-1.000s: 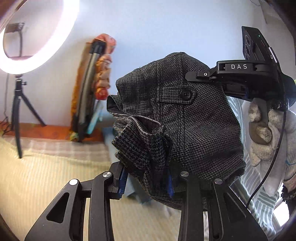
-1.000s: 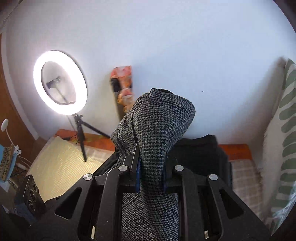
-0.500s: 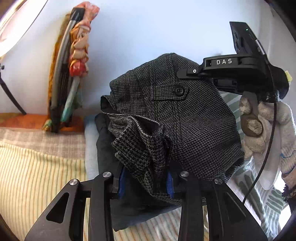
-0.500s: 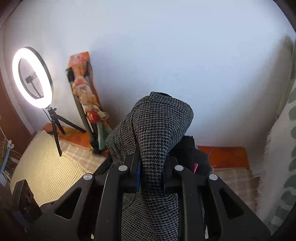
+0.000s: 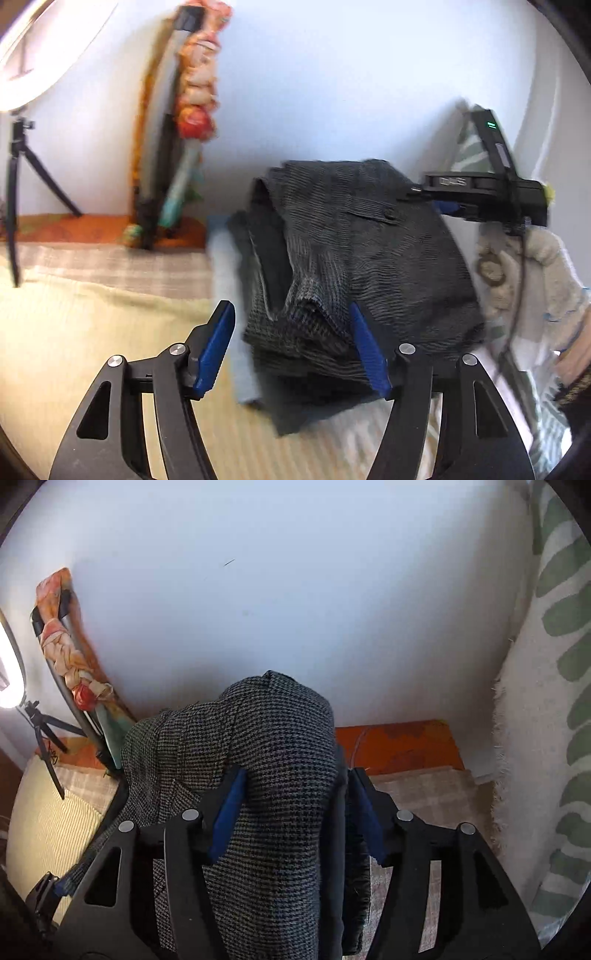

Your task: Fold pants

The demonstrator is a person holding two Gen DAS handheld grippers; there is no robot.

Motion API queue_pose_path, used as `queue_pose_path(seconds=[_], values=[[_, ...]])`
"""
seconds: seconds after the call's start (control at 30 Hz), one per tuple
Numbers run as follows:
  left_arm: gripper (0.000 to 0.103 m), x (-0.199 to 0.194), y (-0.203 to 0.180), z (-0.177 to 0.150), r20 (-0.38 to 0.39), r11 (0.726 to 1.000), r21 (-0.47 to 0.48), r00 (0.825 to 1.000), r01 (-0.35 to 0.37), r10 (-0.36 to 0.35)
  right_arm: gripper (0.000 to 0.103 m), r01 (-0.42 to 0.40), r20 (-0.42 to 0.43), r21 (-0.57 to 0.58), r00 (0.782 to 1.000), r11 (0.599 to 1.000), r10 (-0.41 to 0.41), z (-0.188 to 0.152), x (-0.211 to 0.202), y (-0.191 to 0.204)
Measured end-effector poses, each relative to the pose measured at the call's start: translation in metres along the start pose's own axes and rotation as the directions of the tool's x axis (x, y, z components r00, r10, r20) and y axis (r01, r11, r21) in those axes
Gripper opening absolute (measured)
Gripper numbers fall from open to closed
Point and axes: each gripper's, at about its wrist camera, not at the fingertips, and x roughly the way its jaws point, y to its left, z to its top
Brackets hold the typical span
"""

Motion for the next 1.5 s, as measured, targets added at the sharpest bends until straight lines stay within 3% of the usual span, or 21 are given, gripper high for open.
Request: queue_pose_path(seconds=[0.17,0.57,0.8,0.9,1.07,1.3,1.5], values=[[0.066,-0.006,0.022,-0.001,-0.040,0.997,-0.071,0.999,-0.033,0.030,0.064,0.069,-0.009,0.012,0.998,0.998,-0.069,-0.001,-0.002,-0.001],[0.064,-0.062,0.017,0.004,0.020,0.999,0.003,0.999,-0.035,0.035,0.065,0.106,0.031,0.071,0.994,0.992,-0.108,-0.015,-0.052,0.006],[0.065,-0.090,0.019,0.013,0.022,1.000,0.031,1.000,-0.004,0.004,0.067,0.117,0.057,0.061,0.991,0.991,-0.121,-0.046,-0.092,0.031],[0.069,-0.107,0.019,0.014,0.027,0.999,0.035,1.000,0.010,-0.011,0.078,0.145,0.081,0.048,0.986,0.988,-0.149,-0.064,-0.107,0.045],[0.072,-0.134,0.023,0.010,0.031,0.999,0.047,0.999,0.010,-0.011,0.079,0.142,0.085,0.090,0.985,0.986,-0.149,-0.095,-0.132,0.063],[0.079,-0.167,0.038,-0.004,0.043,0.998,0.067,0.999,-0.002,-0.001,0.081,0.191,0.106,0.054,0.975,0.980,-0.196,-0.138,-0.166,0.107],[0.079,-0.192,0.050,-0.019,0.017,0.996,0.090,1.000,0.002,-0.004,0.081,0.164,0.118,0.101,0.977,0.981,-0.175,-0.168,-0.189,0.133]])
